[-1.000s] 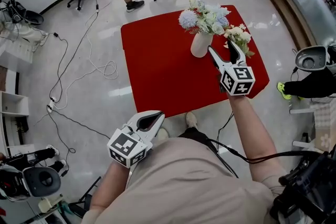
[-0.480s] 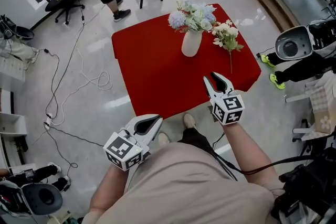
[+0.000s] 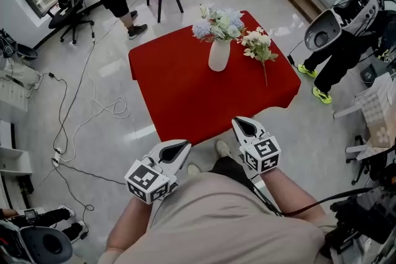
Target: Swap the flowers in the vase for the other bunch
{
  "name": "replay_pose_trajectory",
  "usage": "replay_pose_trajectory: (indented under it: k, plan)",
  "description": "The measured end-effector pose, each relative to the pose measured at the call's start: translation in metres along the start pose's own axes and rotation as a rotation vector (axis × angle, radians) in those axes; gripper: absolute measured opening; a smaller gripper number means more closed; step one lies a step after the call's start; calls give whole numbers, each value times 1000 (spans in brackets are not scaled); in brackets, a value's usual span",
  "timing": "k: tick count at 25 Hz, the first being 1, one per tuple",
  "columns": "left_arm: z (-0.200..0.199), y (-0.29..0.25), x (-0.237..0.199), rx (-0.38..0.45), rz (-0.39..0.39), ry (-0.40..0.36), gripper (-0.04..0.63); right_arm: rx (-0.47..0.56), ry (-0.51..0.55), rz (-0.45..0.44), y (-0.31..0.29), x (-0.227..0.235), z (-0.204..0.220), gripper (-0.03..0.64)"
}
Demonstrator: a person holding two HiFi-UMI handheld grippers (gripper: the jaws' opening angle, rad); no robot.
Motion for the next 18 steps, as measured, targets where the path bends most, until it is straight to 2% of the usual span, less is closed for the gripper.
replay_pose_trajectory:
  k: [10,18]
  plan:
    - [6,18,-5,-1,-52,8,8,-64,20,-70,-2,-38,10,14]
    - [12,25,-6,-3,-64,10,8,-69,62,-112,-9,-52,3,12]
Point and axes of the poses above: the fingertips, and each gripper's own axes: y backward along the fingers, x to its right, z out of its underside, the point moved 10 cm from there along y, backward along the fingers, and after that the axes turned 15 degrees about -z, right-handed, at the moved point
